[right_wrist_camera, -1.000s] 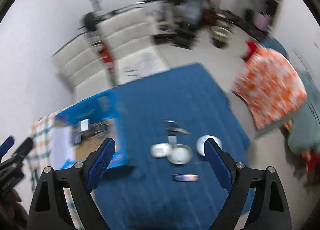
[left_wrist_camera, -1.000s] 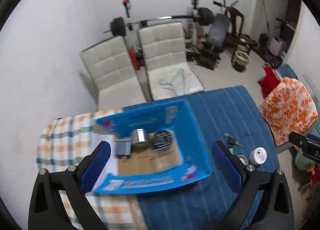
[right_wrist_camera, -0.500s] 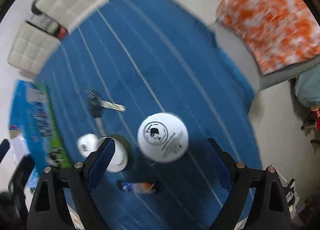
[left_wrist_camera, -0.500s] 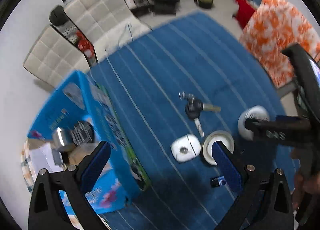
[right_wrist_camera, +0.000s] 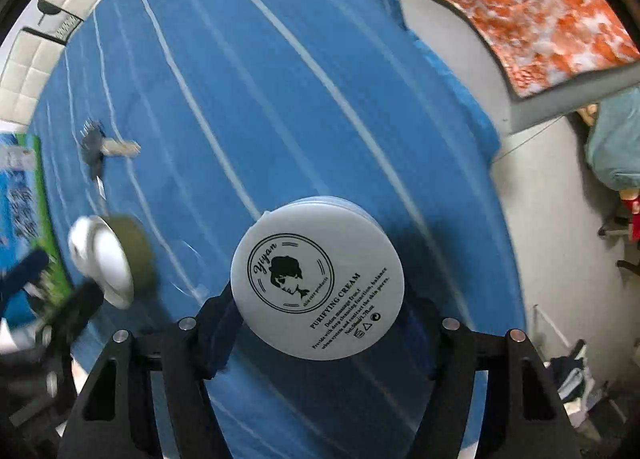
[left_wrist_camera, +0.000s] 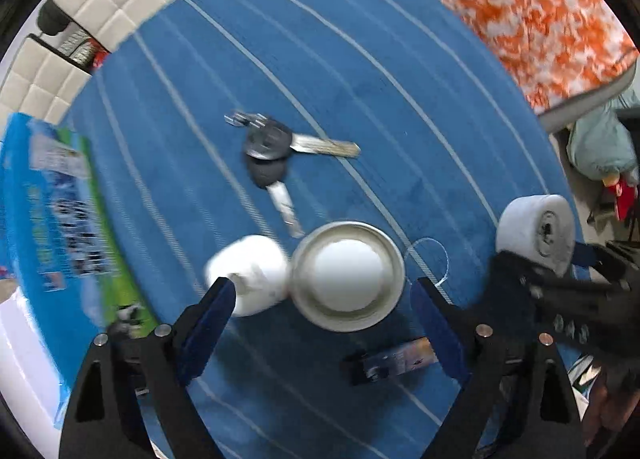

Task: Organize rigid objects
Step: 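Grasp the white cream jar with the right tool while the left tool grasps the small metal jar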

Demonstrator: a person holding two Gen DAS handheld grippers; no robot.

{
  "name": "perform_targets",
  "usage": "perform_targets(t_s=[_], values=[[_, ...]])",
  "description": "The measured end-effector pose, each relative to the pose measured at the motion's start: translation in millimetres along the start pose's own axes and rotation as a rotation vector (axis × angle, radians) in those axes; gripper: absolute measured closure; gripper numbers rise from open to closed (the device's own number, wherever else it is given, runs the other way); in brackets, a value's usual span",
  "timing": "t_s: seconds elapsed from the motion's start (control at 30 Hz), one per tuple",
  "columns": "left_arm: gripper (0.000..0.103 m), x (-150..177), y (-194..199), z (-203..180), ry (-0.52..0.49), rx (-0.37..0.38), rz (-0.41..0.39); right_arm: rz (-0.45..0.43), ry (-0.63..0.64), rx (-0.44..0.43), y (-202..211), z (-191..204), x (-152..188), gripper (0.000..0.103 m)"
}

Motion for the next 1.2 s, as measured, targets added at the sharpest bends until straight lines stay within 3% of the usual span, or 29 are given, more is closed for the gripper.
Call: perform_targets(t_s=[0.07, 0.1, 0.13, 0.2, 0.4, 0.6, 0.63, 0.73, 0.77, 0.9, 1.1, 1.2], values=[[0.014, -2, -12, -4, -0.008, 0.006, 0.014, 0.003, -0.009, 0.020, -4, 0, 10, 0.032], [0.015, -1, -14, -8, -0.022, -0.015, -0.016, -0.014, -0.003, 0.038, -2, 3, 12, 0.032], [0.020, -2, -12, -12, -0.040, -0.021, -0.057, -0.016, 0.004, 0.057, -3, 7, 14, 0.032], [0.041, -5, -12, -15, -0.048, 0.000, -0.084, -0.023, 0.014, 0.090, -4, 12, 12, 0.033], [0.041, 0, -15, -15, -0.045, -0.017, -0.071, -0.042, -0.016, 0.081, 0, 14, 11, 0.031], [0.035, 26, -34, 15, 0.067, 0.044, 0.020, -0.024, 0.035, 0.084, -2, 16, 7, 0.033], [0.030, 26, -34, 15, 0.064, 0.067, -0.012, -0.010, 0.059, 0.105, -4, 20, 7, 0.033], [0.034, 24, -38, 9, 0.042, 0.023, -0.015, -0.014, 0.066, 0.137, -6, 26, 7, 0.033], [0.041, 23, -38, 9, 0.054, 0.027, -0.021, -0.018, 0.062, 0.135, -6, 26, 7, 0.033], [0.041, 20, -36, 12, 0.079, 0.026, -0.024, -0.054, 0.099, 0.127, -2, 30, 7, 0.037], [0.041, 22, -7, 21, 0.082, -0.003, -0.114, -0.124, 0.215, 0.245, 12, 49, 15, 0.039], [0.041, 27, 15, 30, 0.083, 0.000, -0.172, -0.149, 0.222, 0.244, 23, 57, 20, 0.041]])
Point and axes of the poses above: each gripper's, at about its wrist camera, not at the fingertips, and y roughly against the way its jaws point, z to its left, x to its underside, the point moved 3 cm from there along -y, roughly the way its jaws point, and after that the axes turned 15 degrees about y, right-handed, at the moved point
